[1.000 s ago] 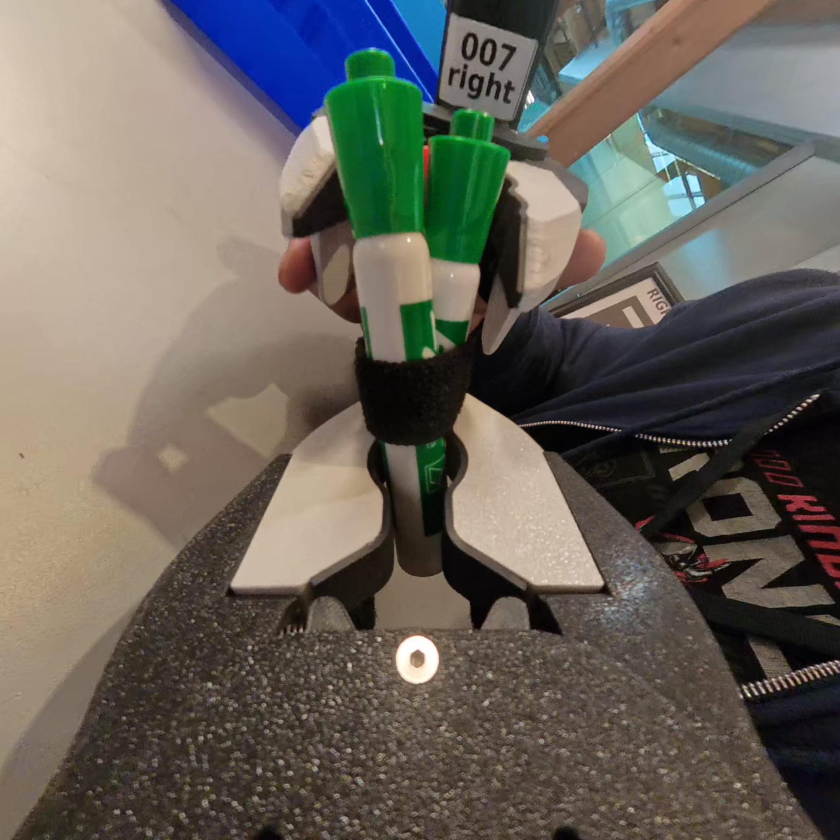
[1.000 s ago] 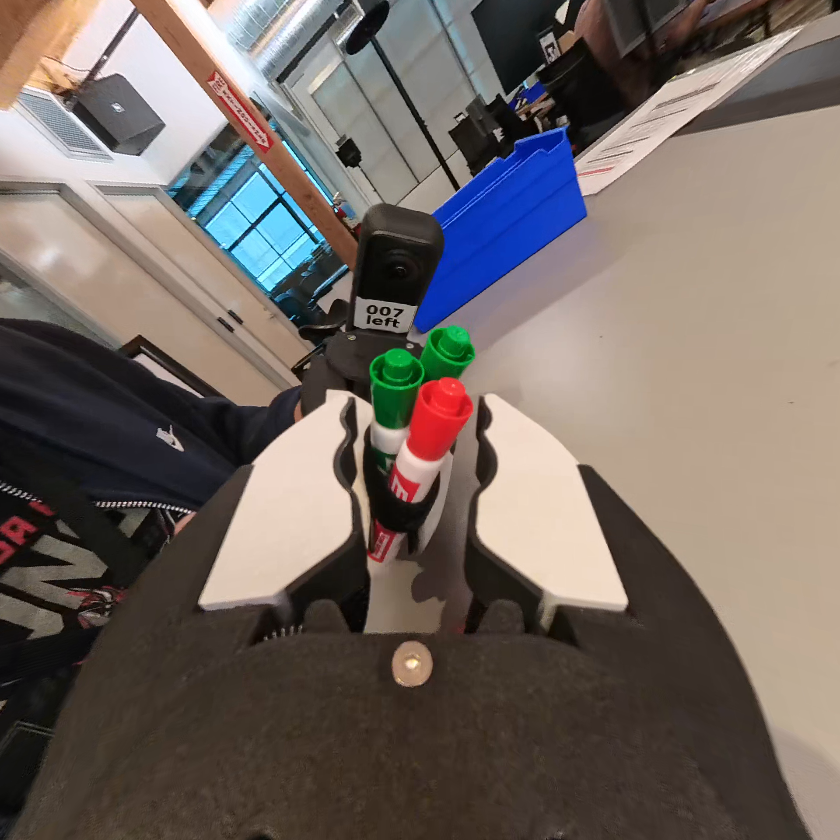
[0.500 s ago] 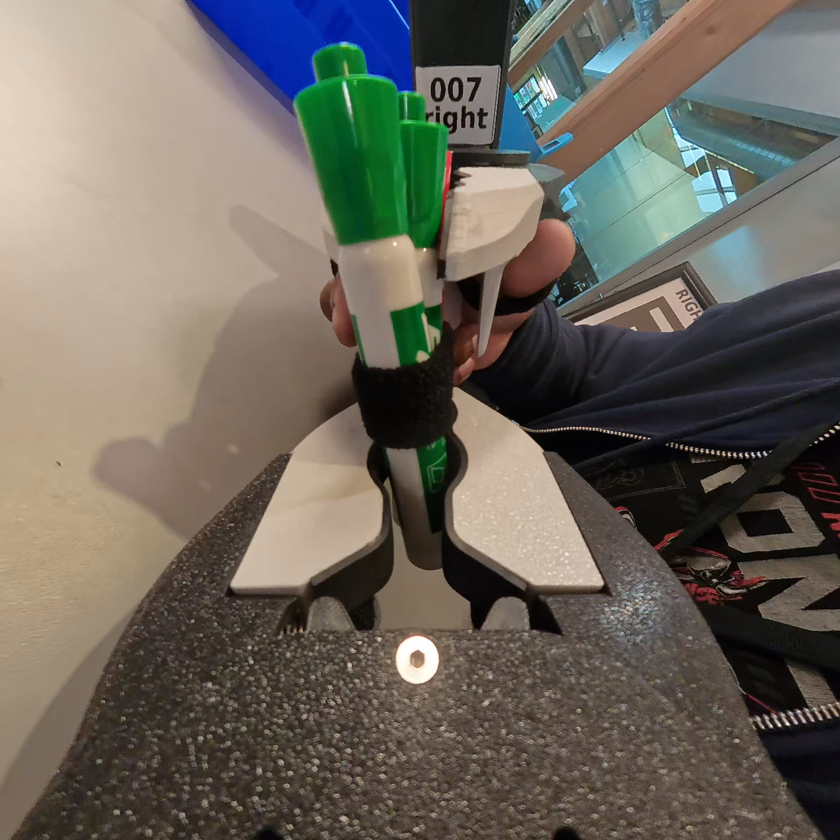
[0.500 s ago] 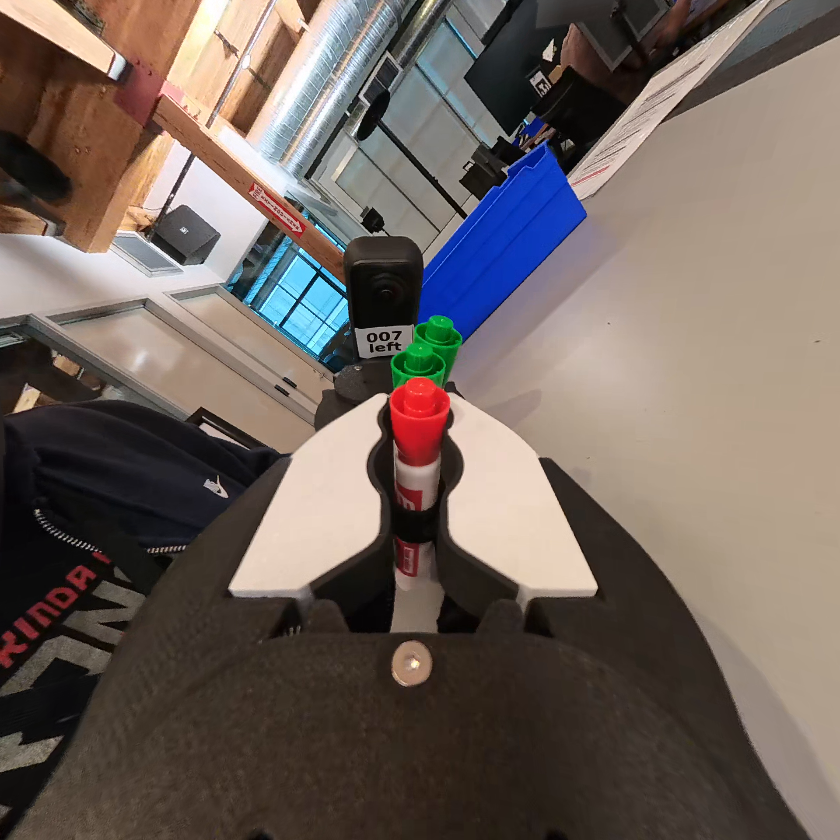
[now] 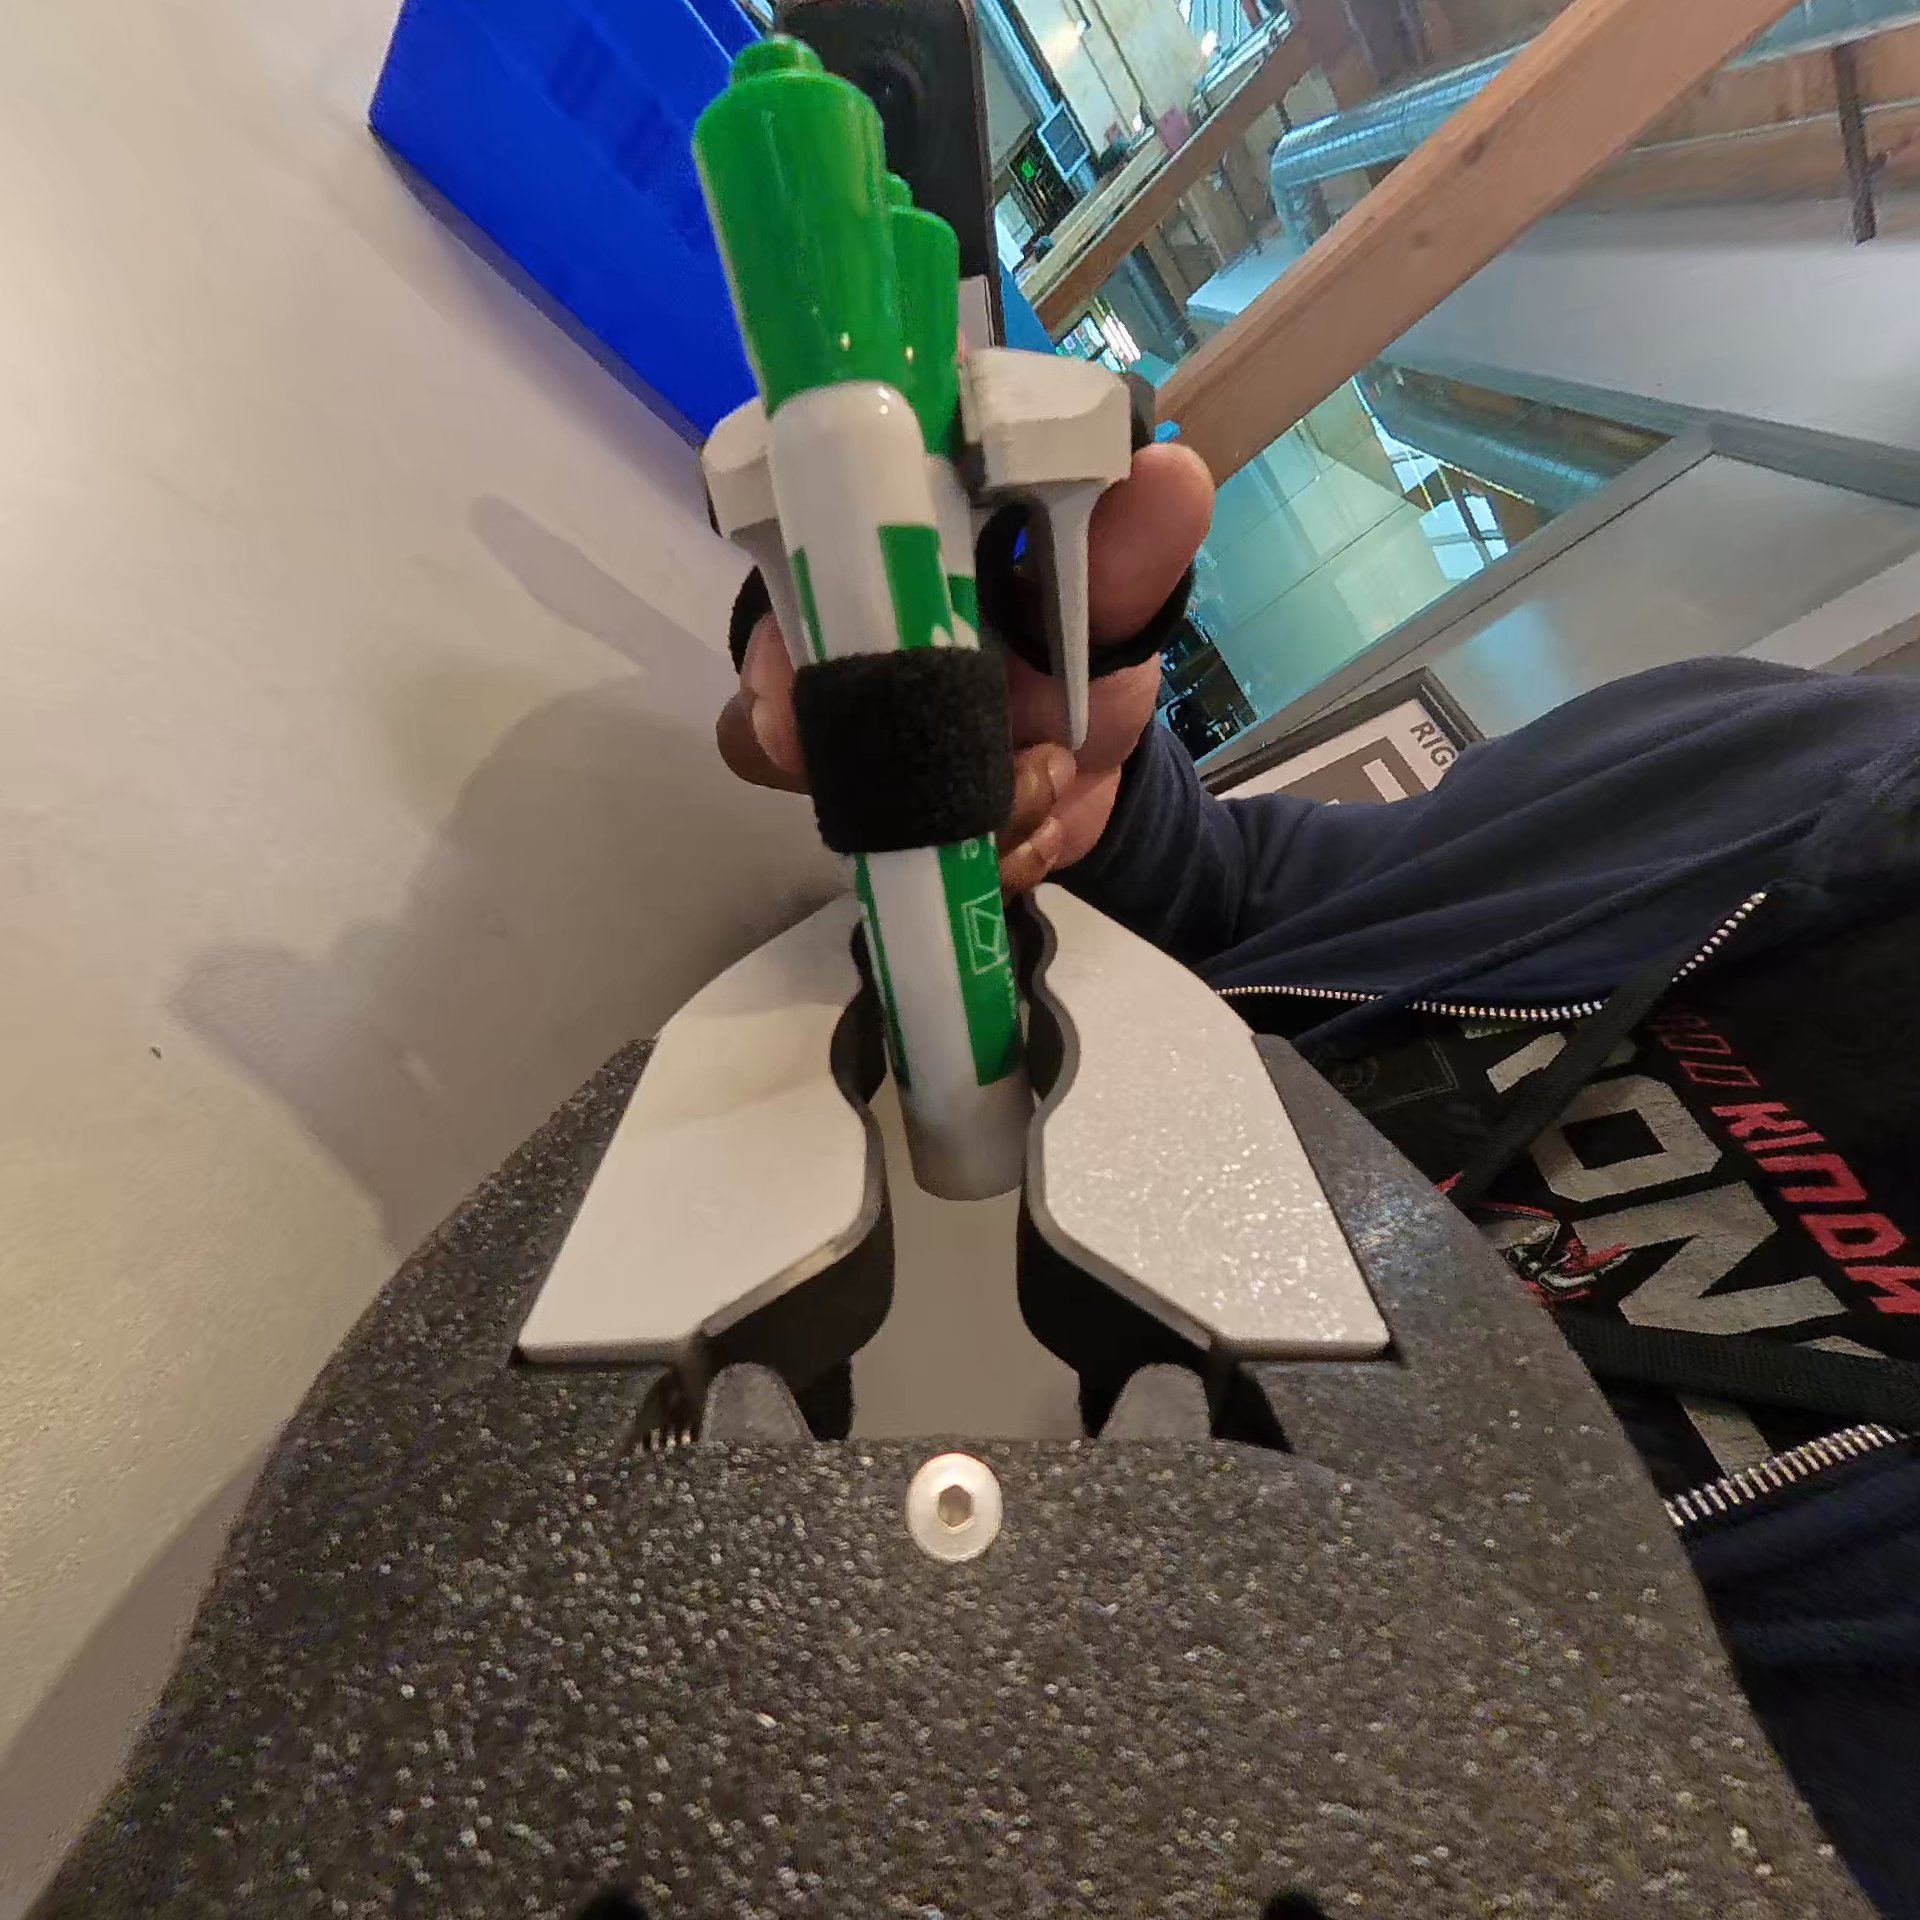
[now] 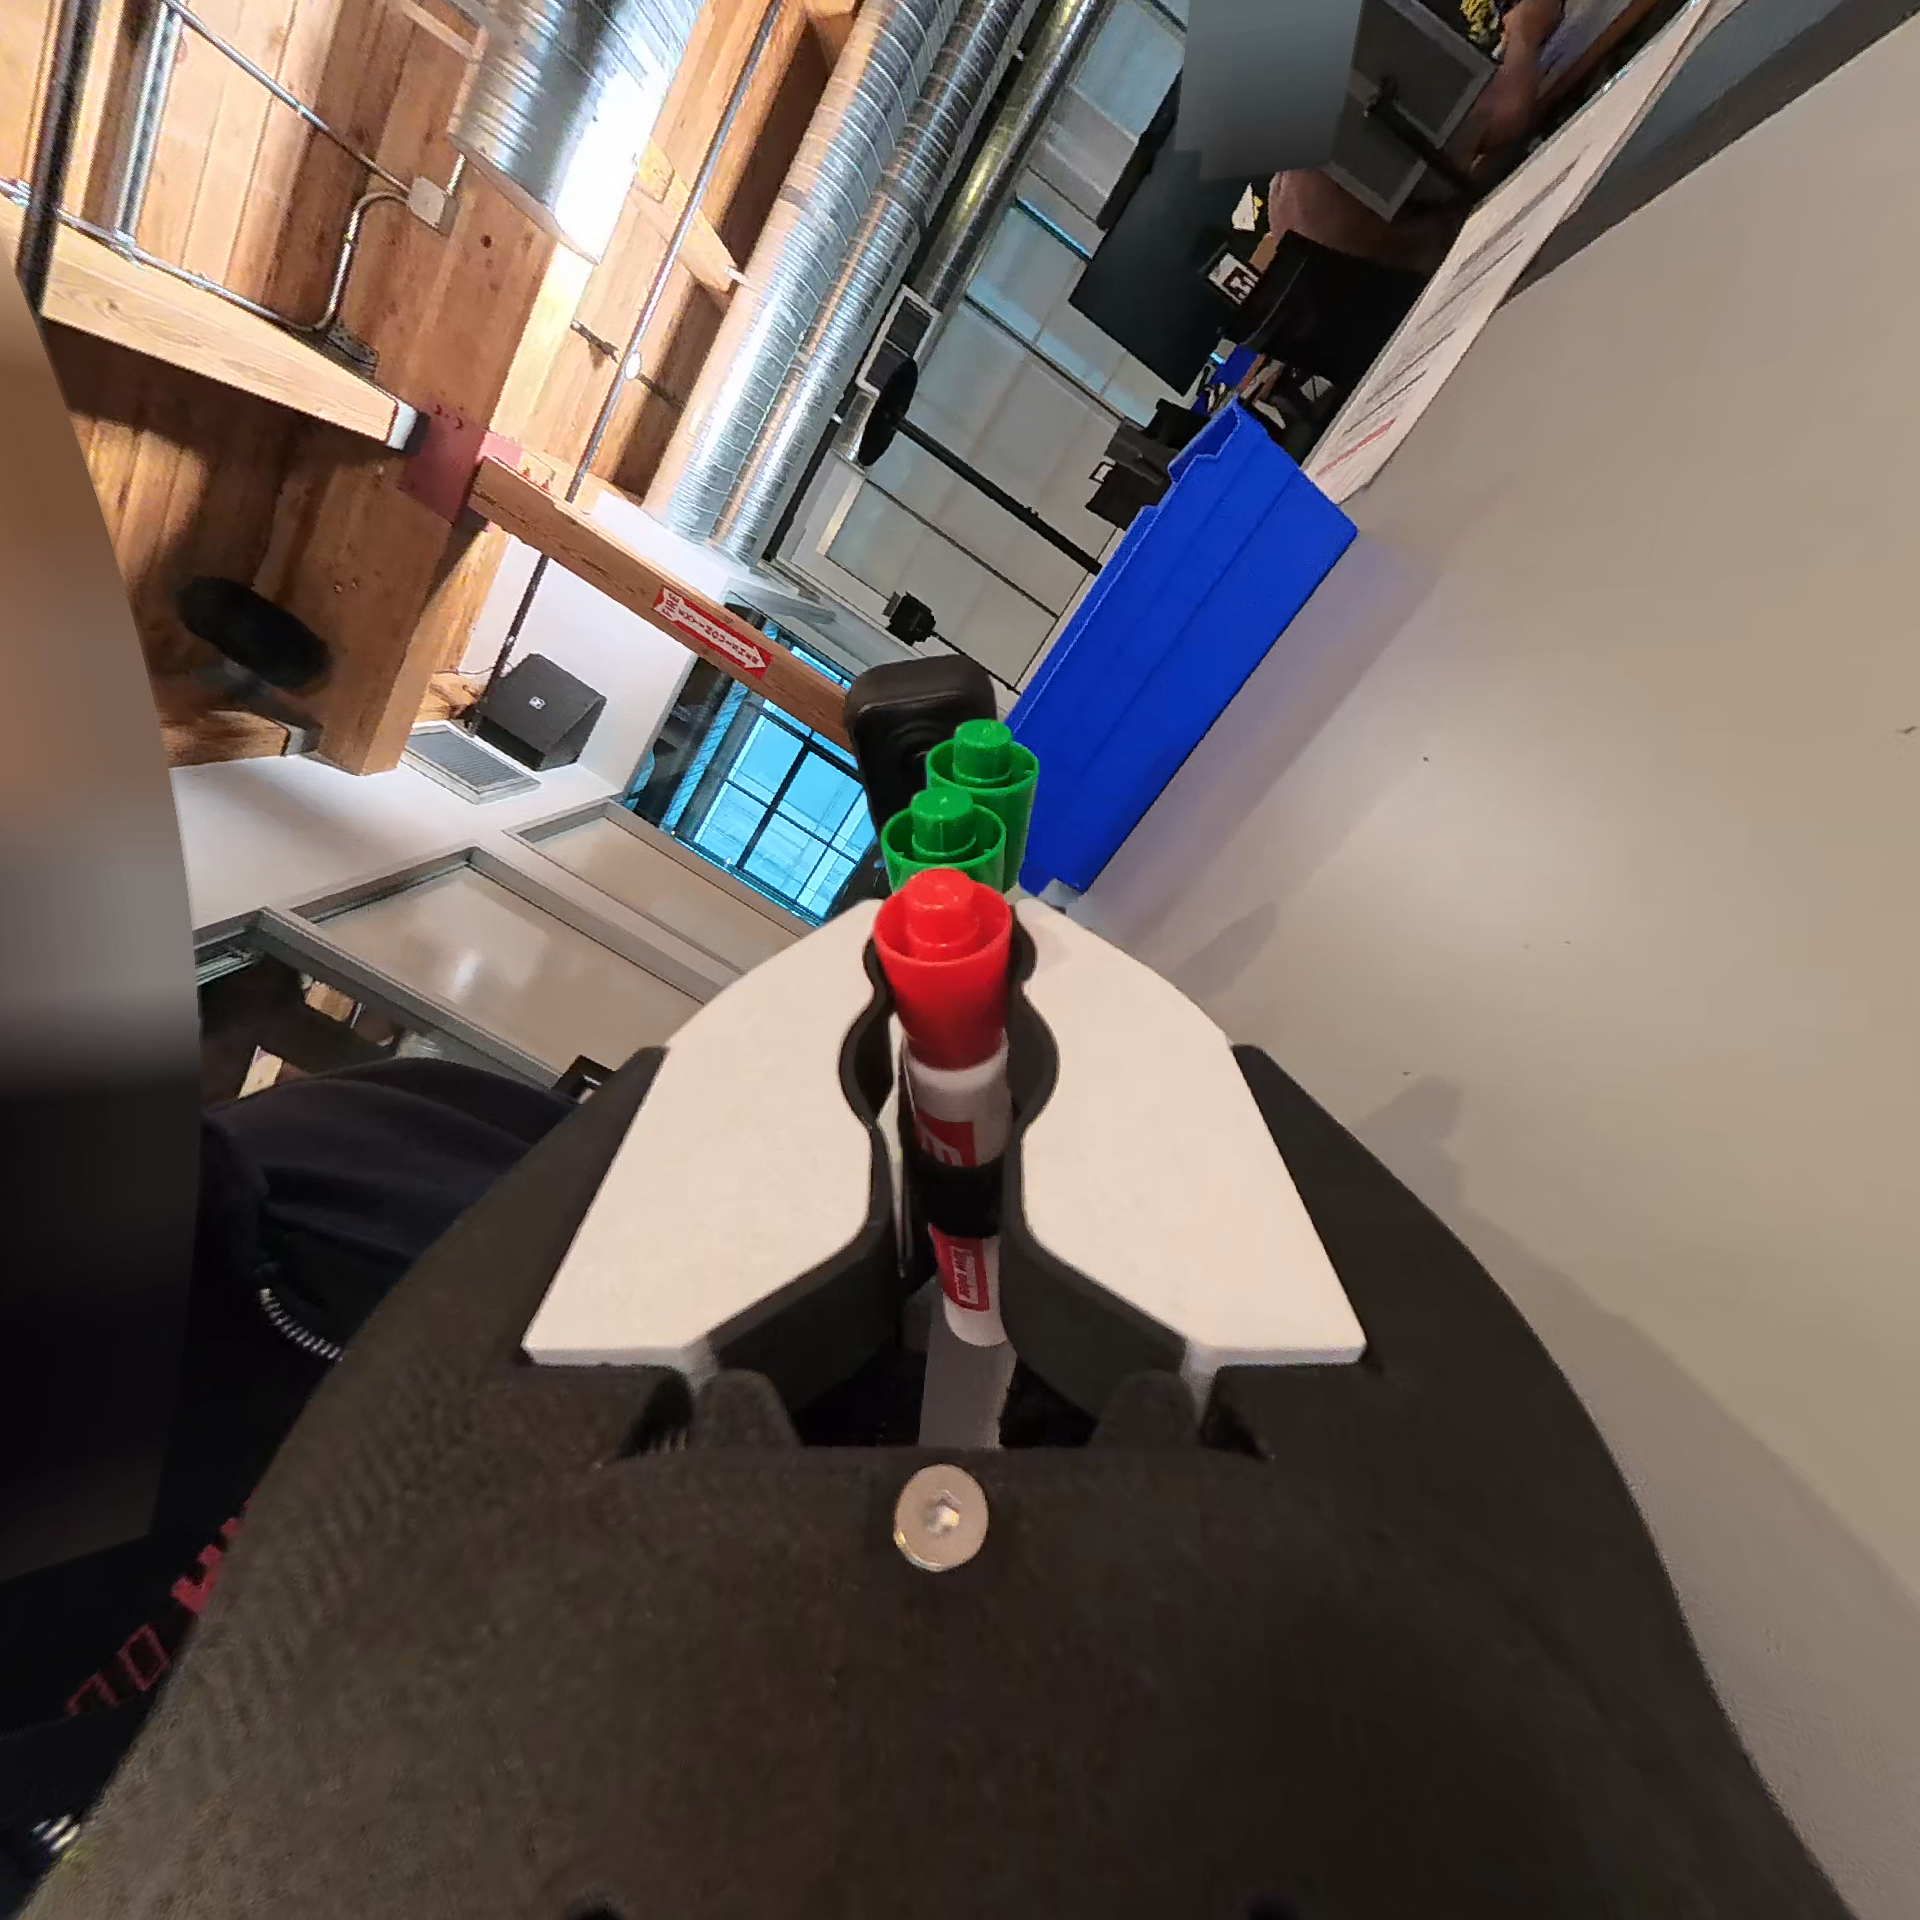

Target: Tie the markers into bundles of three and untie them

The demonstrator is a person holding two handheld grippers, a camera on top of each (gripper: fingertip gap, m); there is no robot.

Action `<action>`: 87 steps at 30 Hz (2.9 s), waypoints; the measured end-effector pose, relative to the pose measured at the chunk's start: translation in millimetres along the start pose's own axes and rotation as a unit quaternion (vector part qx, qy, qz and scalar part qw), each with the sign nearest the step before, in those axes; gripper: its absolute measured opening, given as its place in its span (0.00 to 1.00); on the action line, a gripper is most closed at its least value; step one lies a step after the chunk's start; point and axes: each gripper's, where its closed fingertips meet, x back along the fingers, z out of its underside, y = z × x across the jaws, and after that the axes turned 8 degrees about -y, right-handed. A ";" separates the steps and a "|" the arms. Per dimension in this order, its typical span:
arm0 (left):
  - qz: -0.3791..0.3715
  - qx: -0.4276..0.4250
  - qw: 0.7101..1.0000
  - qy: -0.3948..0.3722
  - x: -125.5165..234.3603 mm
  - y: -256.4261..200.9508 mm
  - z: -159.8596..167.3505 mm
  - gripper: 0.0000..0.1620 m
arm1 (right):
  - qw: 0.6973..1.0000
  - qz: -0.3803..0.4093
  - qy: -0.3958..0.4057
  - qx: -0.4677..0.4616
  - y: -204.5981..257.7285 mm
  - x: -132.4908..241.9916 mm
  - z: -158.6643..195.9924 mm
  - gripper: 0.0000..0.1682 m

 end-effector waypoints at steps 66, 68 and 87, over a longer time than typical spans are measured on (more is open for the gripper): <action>-0.007 -0.024 0.998 -0.049 0.5 0.8 -15.6 0.21 | 0.812 0.402 0.412 0.096 -84.6 366.7 -117.9 0.18; 0.000 -0.031 0.998 -0.046 -2.1 -0.9 -16.1 0.21 | 0.797 0.425 0.409 0.130 -89.5 370.2 -127.7 0.22; -0.122 -0.231 0.962 -0.085 62.5 -5.4 -61.6 0.37 | 0.756 0.416 0.283 0.419 55.7 249.1 -142.9 0.29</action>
